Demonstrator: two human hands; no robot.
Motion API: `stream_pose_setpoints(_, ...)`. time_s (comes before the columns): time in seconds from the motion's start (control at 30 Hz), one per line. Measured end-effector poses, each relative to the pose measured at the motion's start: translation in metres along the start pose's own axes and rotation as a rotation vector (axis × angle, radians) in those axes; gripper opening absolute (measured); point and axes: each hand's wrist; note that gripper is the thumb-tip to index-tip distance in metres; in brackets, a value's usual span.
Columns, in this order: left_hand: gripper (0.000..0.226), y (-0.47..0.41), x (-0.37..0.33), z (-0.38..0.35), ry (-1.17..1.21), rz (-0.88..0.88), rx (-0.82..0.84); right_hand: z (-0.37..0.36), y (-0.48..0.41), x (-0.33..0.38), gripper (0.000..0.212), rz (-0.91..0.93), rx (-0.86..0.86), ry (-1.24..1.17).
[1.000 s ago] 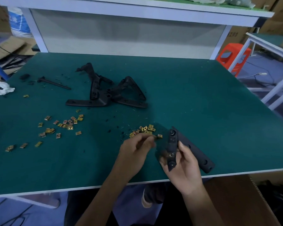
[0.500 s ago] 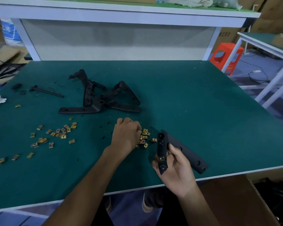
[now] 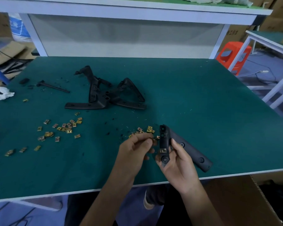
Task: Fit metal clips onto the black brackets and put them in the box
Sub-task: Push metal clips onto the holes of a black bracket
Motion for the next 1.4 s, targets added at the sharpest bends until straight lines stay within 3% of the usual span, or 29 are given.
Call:
stream_pose_setpoints(0.07, 0.016, 0.001, 0.0, -0.005, 0.096, 0.038, -0.009, 0.0, 0.0, 0.0, 0.041, -0.01, 0.005, 0.022)
stream_pose_setpoints(0.27, 0.016, 0.0, -0.004, -0.012, 0.201, 0.065, -0.01, 0.002, 0.001, 0.001, 0.05, -0.032, 0.009, 0.029)
stream_pose_setpoints(0.53, 0.015, 0.001, -0.006, -0.016, 0.222, 0.08, -0.022, 0.002, 0.0, 0.001, 0.053, -0.028, 0.022, 0.094)
stream_pose_setpoints(0.73, 0.013, 0.002, -0.003, -0.014, 0.181, 0.077, -0.07, 0.002, 0.002, -0.002, 0.032, -0.004, -0.045, 0.186)
stream_pose_setpoints(0.9, 0.013, 0.0, -0.009, -0.004, 0.189, 0.084, -0.079, 0.001, 0.0, -0.005, 0.033, 0.008, -0.082, 0.278)
stream_pose_setpoints(1.1, 0.024, 0.0, -0.008, 0.002, 0.147, 0.104, -0.059, 0.003, -0.003, -0.01, 0.05, 0.045, -0.079, 0.333)
stream_pose_setpoints(1.17, 0.017, 0.0, -0.007, 0.004, 0.131, 0.11, -0.057, 0.002, -0.002, -0.012, 0.044, 0.065, -0.08, 0.332)
stream_pose_setpoints(1.27, 0.016, -0.002, -0.004, 0.006, 0.127, 0.122, -0.046, -0.002, -0.001, -0.014, 0.017, 0.109, -0.111, 0.324)
stream_pose_setpoints(1.4, 0.012, -0.003, 0.005, 0.006, 0.228, 0.179, -0.076, -0.008, 0.001, -0.018, 0.013, 0.141, -0.139, 0.33)
Point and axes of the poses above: each hand's wrist, its own y-axis away from the middle knuckle, its own z-axis out of the back of the hand, x = y × z, and after that the axes turned 6 degrees about z, right-handed
